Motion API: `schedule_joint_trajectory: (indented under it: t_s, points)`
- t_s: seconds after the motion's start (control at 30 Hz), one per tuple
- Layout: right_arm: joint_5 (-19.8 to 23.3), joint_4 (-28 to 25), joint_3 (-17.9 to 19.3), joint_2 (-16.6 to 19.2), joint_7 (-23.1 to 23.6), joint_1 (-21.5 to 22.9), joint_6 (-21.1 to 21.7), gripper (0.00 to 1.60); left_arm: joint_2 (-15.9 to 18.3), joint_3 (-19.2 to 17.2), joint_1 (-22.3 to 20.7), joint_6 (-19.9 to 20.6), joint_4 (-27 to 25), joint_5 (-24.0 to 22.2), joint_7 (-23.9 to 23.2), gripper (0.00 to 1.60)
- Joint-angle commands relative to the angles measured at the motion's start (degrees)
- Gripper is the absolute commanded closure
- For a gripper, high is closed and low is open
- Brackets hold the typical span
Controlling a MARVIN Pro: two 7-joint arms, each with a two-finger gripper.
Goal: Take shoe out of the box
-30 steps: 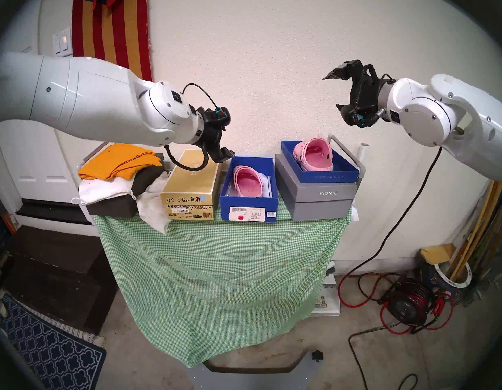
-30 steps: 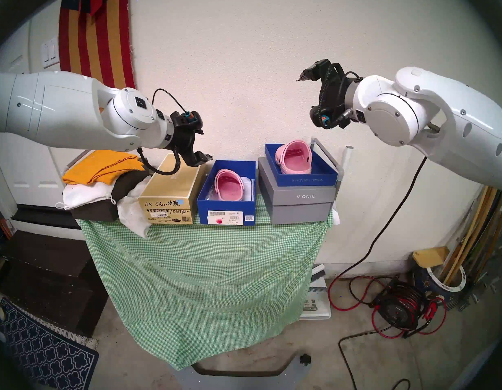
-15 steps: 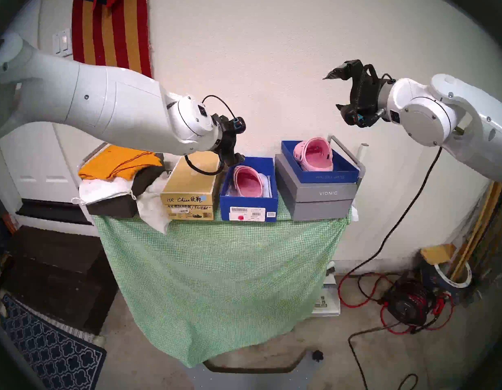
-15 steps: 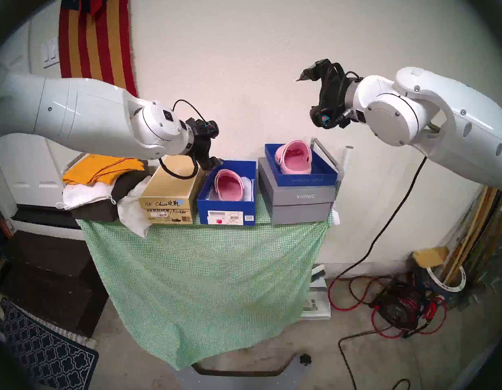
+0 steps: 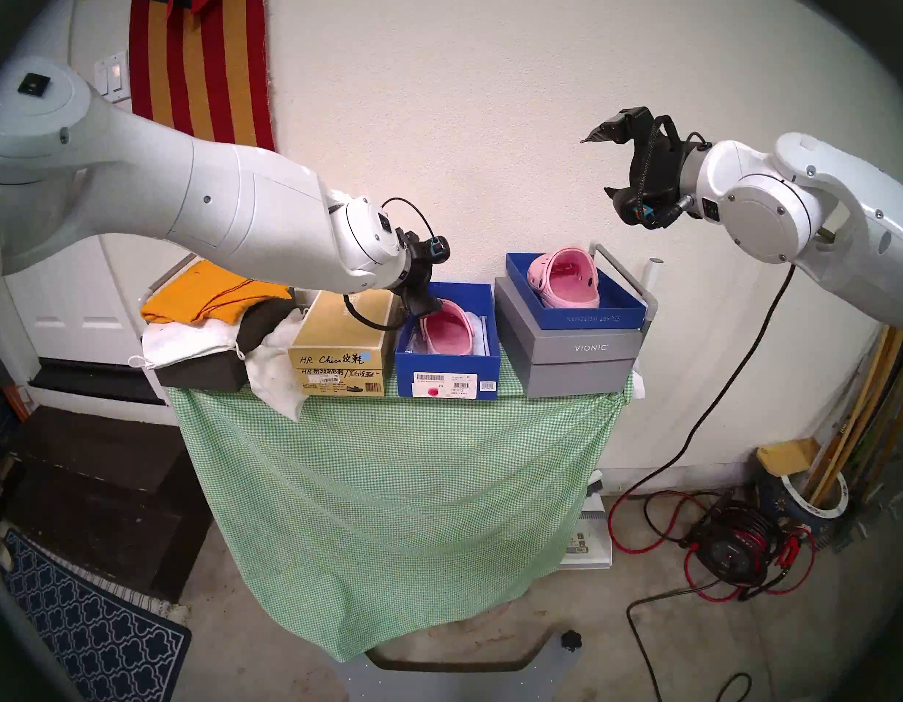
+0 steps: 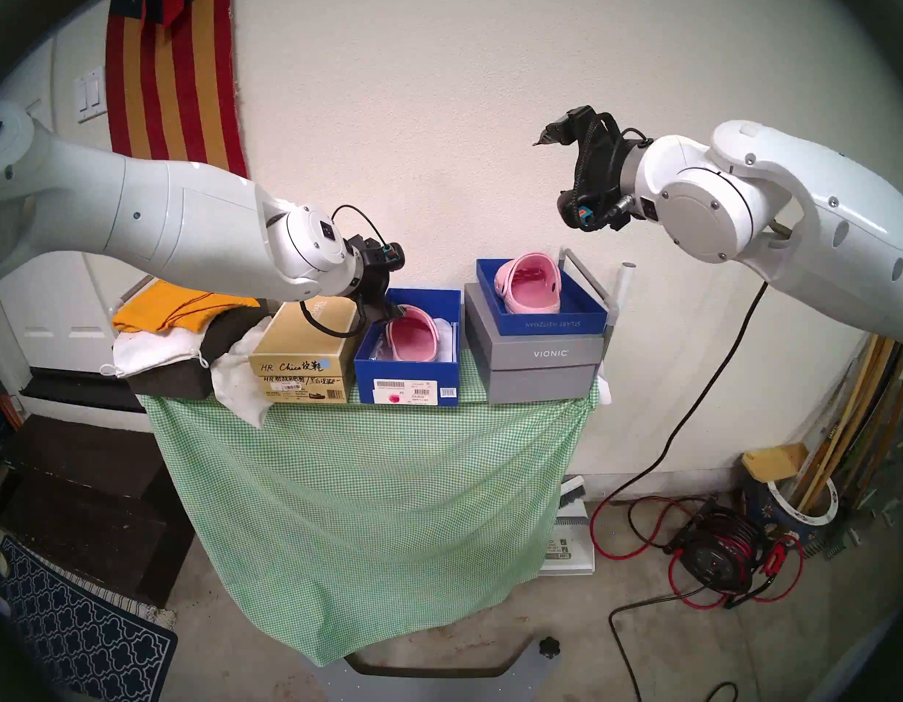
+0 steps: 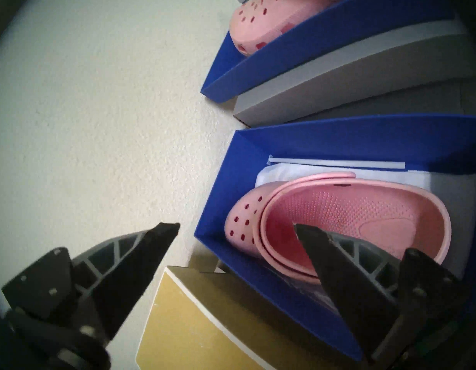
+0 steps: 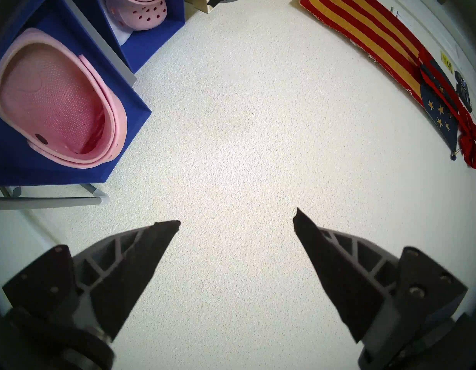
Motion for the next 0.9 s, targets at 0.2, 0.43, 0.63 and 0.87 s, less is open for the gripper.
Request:
schedule_joint_trajectory:
  t_s: [0.2,0.43,0.63,0.87]
  points:
    - [0.0,0.1,0.2,-0.1,0.0,0.1,-0.2,0.00,-4.6,-1.3,6.1,-2.1,9.3,0.4,-1.5,0.00]
    - [0.0,0.1,0.2,-0.1,0.0,0.0,-0.2,0.00,-7.6,-2.5,8.7,-1.8,15.3,0.0,-4.2,0.00]
    - [0.0,0.1,0.2,-0.1,0.0,0.0,-0.2,0.00,-9.5,-2.5,10.8,-1.3,19.3,-0.4,-6.7,0.00]
    - [0.0,0.1,0.3,-0.1,0.0,0.0,-0.2,0.00,-10.4,-2.3,12.6,-0.5,21.6,-1.2,-9.5,0.00]
